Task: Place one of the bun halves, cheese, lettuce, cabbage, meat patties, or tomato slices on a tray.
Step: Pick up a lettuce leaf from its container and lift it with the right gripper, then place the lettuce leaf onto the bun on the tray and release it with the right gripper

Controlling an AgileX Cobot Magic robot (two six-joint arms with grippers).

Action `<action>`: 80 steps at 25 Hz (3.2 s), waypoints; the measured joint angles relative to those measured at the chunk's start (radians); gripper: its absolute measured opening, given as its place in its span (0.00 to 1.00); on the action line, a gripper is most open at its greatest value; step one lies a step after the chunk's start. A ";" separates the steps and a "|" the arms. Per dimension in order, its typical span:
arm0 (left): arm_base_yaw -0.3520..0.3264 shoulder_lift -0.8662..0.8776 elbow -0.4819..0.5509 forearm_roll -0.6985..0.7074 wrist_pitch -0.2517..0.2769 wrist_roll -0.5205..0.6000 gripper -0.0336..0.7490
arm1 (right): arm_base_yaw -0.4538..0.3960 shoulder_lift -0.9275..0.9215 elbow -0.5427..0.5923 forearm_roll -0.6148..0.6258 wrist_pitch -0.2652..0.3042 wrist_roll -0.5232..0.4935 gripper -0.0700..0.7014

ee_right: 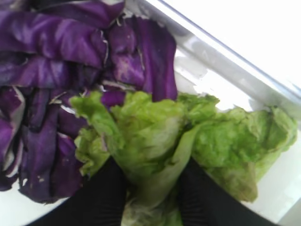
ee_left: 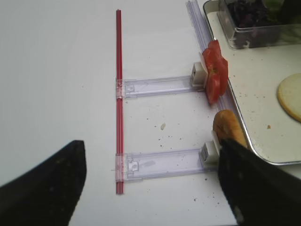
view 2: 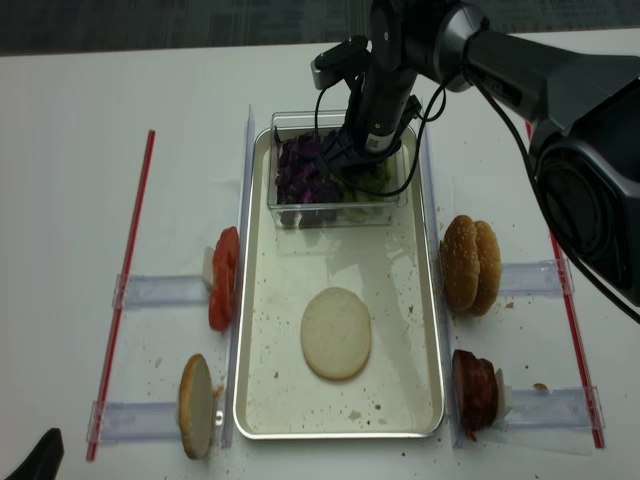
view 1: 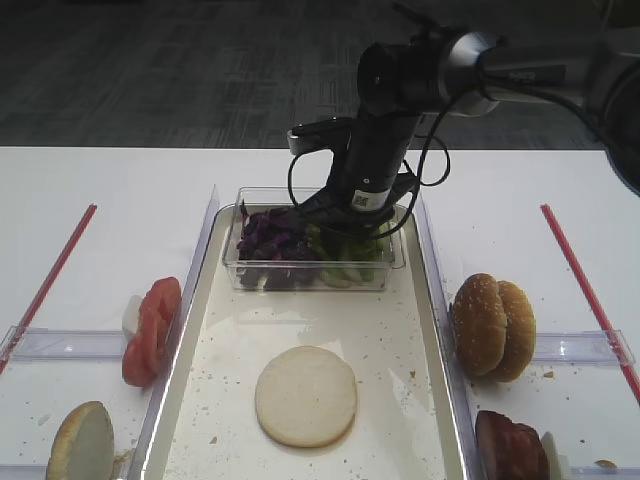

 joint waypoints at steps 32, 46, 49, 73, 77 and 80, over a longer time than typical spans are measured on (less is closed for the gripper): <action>0.000 0.000 0.000 0.000 0.000 0.000 0.73 | 0.000 0.000 -0.085 -0.082 0.126 0.047 0.19; 0.000 0.000 0.000 0.000 0.000 0.000 0.73 | 0.000 -0.008 -0.306 -0.099 0.267 0.142 0.18; 0.000 0.000 0.000 0.000 0.000 0.000 0.73 | 0.000 -0.028 -0.306 -0.099 0.271 0.168 0.18; 0.000 0.000 0.000 0.000 0.000 0.000 0.73 | 0.000 -0.123 -0.293 -0.058 0.277 0.222 0.18; 0.000 0.000 0.000 0.000 0.000 0.000 0.73 | 0.011 -0.165 -0.291 -0.036 0.277 0.222 0.18; 0.000 0.000 0.000 0.000 0.000 0.000 0.73 | 0.031 -0.195 -0.291 -0.031 0.282 0.222 0.18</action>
